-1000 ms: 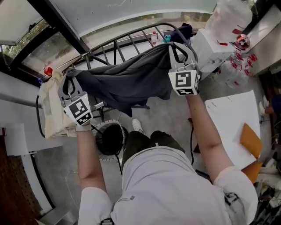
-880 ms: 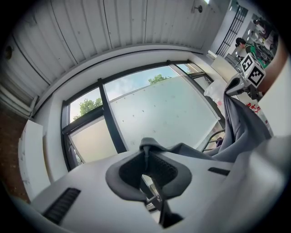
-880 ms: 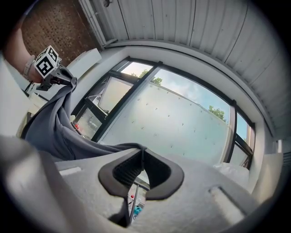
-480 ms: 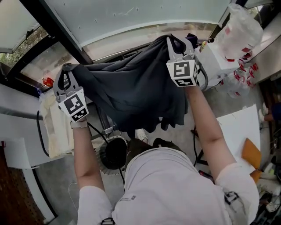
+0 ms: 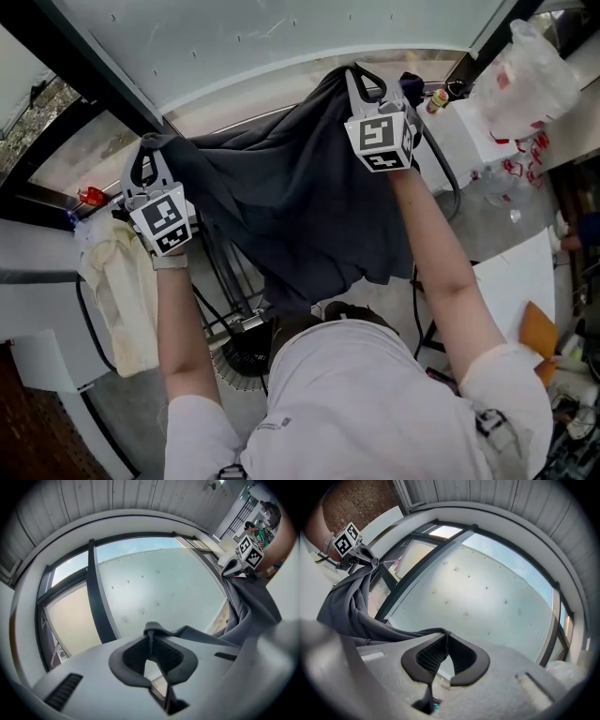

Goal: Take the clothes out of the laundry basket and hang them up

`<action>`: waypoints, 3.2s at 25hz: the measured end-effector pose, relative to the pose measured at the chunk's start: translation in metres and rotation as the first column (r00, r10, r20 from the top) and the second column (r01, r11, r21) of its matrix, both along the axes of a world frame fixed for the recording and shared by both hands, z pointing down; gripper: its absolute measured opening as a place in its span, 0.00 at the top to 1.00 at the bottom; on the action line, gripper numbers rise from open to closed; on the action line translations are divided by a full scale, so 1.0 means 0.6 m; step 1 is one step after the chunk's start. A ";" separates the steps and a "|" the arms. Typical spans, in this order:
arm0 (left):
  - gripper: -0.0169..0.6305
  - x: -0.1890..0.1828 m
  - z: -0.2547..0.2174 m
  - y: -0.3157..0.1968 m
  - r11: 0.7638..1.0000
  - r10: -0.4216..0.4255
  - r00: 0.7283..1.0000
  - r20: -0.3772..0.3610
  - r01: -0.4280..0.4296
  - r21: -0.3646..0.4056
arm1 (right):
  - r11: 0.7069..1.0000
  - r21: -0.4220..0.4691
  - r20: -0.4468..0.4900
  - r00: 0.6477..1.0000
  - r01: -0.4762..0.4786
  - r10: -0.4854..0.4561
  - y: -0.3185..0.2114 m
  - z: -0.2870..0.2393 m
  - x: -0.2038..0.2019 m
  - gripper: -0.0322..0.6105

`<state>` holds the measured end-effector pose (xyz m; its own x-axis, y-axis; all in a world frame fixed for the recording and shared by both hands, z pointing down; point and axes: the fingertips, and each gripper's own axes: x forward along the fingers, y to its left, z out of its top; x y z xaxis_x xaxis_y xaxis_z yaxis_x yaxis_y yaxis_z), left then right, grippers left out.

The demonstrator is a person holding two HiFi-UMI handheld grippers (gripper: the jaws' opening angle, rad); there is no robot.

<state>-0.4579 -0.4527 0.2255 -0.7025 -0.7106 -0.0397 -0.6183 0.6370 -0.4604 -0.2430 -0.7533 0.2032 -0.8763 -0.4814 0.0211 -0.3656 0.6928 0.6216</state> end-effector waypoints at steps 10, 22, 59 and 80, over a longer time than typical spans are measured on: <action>0.94 -0.069 0.200 -0.076 0.985 0.030 0.982 -0.186 -0.061 -0.162 | 0.989 -0.134 -0.247 0.969 -0.060 0.025 -0.063 0.201 -0.061 0.91; 0.91 -0.080 0.333 -0.079 0.966 -0.003 0.940 -0.341 -0.085 -0.242 | 0.964 -0.243 -0.402 0.916 -0.105 -0.001 -0.076 0.332 -0.066 0.87; 0.75 0.473 0.173 0.075 0.949 0.314 0.836 -0.451 -0.273 0.155 | 0.743 -0.569 0.152 0.933 0.352 -0.326 0.270 0.173 0.338 0.75; 0.80 0.702 0.148 0.117 0.874 0.485 0.775 -0.406 -0.420 0.243 | 0.692 -0.573 0.232 0.896 0.440 -0.378 0.434 0.195 0.502 0.77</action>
<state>-0.0366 -0.3823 0.3143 -0.2644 -0.9613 0.0772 -0.9642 0.2652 0.0000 0.0581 -0.4927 0.3204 -0.9960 0.0112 0.0889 0.0119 0.9999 0.0070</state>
